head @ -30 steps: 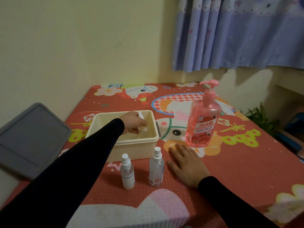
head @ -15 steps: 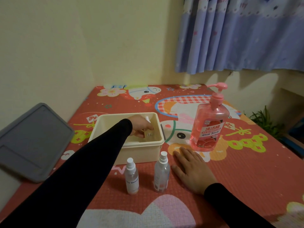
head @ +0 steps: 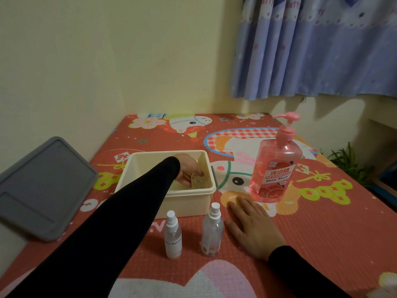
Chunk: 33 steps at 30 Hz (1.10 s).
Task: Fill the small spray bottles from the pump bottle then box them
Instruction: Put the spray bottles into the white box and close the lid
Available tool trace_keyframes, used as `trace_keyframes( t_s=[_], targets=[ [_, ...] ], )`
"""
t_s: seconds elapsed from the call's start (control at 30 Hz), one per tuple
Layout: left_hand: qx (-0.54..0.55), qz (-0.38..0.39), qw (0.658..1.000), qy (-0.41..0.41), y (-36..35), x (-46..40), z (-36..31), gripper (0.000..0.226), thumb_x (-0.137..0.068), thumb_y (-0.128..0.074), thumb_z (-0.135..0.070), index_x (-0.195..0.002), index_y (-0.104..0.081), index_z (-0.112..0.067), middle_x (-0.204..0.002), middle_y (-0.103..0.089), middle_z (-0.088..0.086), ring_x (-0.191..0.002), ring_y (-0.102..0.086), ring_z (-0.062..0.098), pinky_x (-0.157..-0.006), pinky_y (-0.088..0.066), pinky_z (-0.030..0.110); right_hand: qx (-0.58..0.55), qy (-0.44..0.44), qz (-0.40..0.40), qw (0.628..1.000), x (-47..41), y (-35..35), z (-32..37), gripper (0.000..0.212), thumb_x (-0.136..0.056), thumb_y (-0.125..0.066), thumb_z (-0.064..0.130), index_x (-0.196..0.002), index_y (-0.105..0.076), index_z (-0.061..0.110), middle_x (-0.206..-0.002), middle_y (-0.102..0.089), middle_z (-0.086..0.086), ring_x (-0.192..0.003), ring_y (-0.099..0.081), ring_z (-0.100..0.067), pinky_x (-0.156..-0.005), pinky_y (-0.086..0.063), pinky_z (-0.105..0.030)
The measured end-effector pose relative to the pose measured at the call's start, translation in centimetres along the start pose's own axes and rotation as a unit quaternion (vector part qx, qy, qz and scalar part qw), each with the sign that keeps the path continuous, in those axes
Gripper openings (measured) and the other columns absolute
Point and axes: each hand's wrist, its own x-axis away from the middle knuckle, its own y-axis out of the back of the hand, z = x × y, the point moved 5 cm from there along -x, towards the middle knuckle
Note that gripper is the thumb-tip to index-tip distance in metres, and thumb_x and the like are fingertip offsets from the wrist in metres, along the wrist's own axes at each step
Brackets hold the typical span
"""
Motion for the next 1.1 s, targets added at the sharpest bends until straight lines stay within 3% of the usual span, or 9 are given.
trace_keyframes(
  t_s=[0.27,0.4,0.57,0.7,0.87,0.97,1.1],
  targets=[
    [-0.009,-0.003,1.000,0.019,-0.5,0.1,0.2,0.033,-0.094,-0.057,-0.006,-0.125,-0.053,0.003,-0.090,-0.060,0.013,-0.085,-0.064,0.025,-0.075,-0.056,0.033,-0.001,-0.002,0.002,1.000,-0.1,0.0,0.0,0.091,-0.073,0.010,0.074,-0.153,-0.012,0.036,-0.163,-0.006,0.003,-0.150,0.001,-0.016,-0.119,0.003,-0.033],
    [-0.007,-0.015,1.000,0.016,-0.3,-0.2,0.1,0.032,-0.095,-0.052,-0.005,-0.127,-0.053,0.001,-0.113,-0.064,0.019,-0.102,-0.066,0.031,-0.088,-0.057,0.040,-0.001,-0.005,0.005,1.000,-0.1,0.0,0.0,0.084,-0.078,0.004,0.072,-0.153,-0.010,0.036,-0.163,-0.003,0.003,-0.150,0.002,-0.015,-0.117,0.005,-0.031],
    [-0.012,-0.028,1.000,0.008,-0.1,-0.2,0.2,0.030,-0.095,-0.051,-0.005,-0.124,-0.055,0.002,-0.100,-0.065,0.017,-0.093,-0.068,0.029,-0.086,-0.057,0.039,-0.002,-0.001,0.001,1.000,0.0,0.1,0.1,0.093,-0.071,0.012,0.073,-0.153,-0.011,0.036,-0.163,-0.005,0.003,-0.150,0.001,-0.015,-0.119,0.004,-0.033],
    [-0.002,-0.048,0.999,-0.002,0.5,0.0,0.0,0.028,-0.094,-0.055,-0.010,-0.120,-0.052,0.000,-0.108,-0.061,0.017,-0.094,-0.066,0.027,-0.086,-0.057,0.038,-0.004,0.003,-0.002,1.000,0.0,-0.2,-0.1,0.095,-0.072,0.012,0.078,-0.153,-0.013,0.035,-0.163,-0.007,0.002,-0.150,-0.001,-0.016,-0.121,0.000,-0.035],
    [-0.006,-0.090,0.995,-0.048,2.1,1.6,-0.7,0.019,-0.092,-0.060,-0.015,-0.107,-0.058,-0.003,-0.095,-0.059,0.014,-0.075,-0.056,0.023,-0.072,-0.054,0.032,0.002,0.002,-0.002,1.000,-0.2,-0.4,-0.3,0.074,-0.088,-0.007,0.070,-0.153,-0.013,0.035,-0.163,-0.007,0.001,-0.151,-0.001,-0.017,-0.121,0.000,-0.036],
    [-0.034,-0.118,0.987,-0.102,2.7,3.8,-1.4,0.013,-0.091,-0.058,-0.015,-0.098,-0.058,-0.004,-0.090,-0.056,0.011,-0.075,-0.052,0.022,-0.063,-0.046,0.028,-0.002,0.002,0.001,1.000,-0.1,-0.5,-0.3,0.090,-0.078,0.006,0.079,-0.153,-0.016,0.035,-0.163,-0.009,0.001,-0.150,-0.003,-0.018,-0.122,-0.002,-0.036],
    [-0.048,-0.170,0.961,-0.213,3.3,7.6,-2.1,0.007,-0.090,-0.059,-0.017,-0.093,-0.056,-0.011,-0.090,-0.053,0.009,-0.079,-0.049,0.021,-0.070,-0.042,0.033,0.001,0.001,-0.005,1.000,-0.2,-0.6,-0.5,0.079,-0.085,-0.005,0.071,-0.152,-0.019,0.033,-0.163,-0.013,-0.001,-0.150,-0.006,-0.019,-0.122,-0.004,-0.036]
  ],
)
